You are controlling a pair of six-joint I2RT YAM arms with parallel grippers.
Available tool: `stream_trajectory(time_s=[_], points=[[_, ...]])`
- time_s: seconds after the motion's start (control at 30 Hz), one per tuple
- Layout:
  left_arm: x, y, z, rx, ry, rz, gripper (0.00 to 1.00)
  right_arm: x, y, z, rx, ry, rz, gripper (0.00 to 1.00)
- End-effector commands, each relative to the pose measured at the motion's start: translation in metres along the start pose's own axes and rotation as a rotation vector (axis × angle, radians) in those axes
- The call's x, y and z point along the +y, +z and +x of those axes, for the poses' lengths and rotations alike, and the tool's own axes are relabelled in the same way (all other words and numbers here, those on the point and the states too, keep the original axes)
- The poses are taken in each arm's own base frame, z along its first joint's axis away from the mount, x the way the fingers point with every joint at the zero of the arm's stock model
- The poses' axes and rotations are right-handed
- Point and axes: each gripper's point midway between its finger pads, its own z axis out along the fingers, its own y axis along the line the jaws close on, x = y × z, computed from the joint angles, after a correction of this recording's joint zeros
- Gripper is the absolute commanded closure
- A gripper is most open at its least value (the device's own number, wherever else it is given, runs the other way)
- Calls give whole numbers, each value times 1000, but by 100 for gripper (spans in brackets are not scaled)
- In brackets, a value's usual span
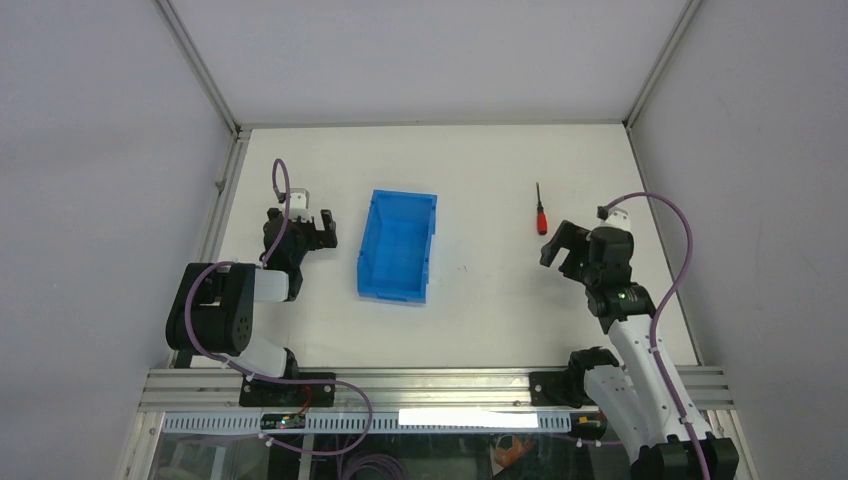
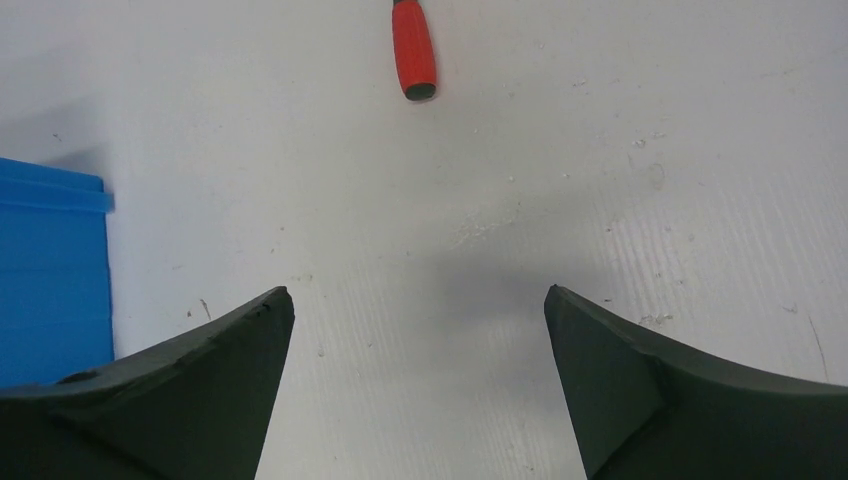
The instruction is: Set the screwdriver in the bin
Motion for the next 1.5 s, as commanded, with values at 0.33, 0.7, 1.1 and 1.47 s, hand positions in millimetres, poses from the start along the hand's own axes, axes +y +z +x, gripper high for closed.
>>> stream_trajectory(time_s=[0.33,0.7,1.1,1.47], points=[[-5,0,-17,-53,-16,15,1,36,7,-82,81,-16,39,1],[-5,0,-17,-54,-16,14,1,30,120,-84,387,-116,235,12],[-5,0,-17,-53,-16,14,1,1,190,-21,612,-189,342,39],[-5,0,-17,-53,-16,14,1,10,188,-16,643,-144,308,100]])
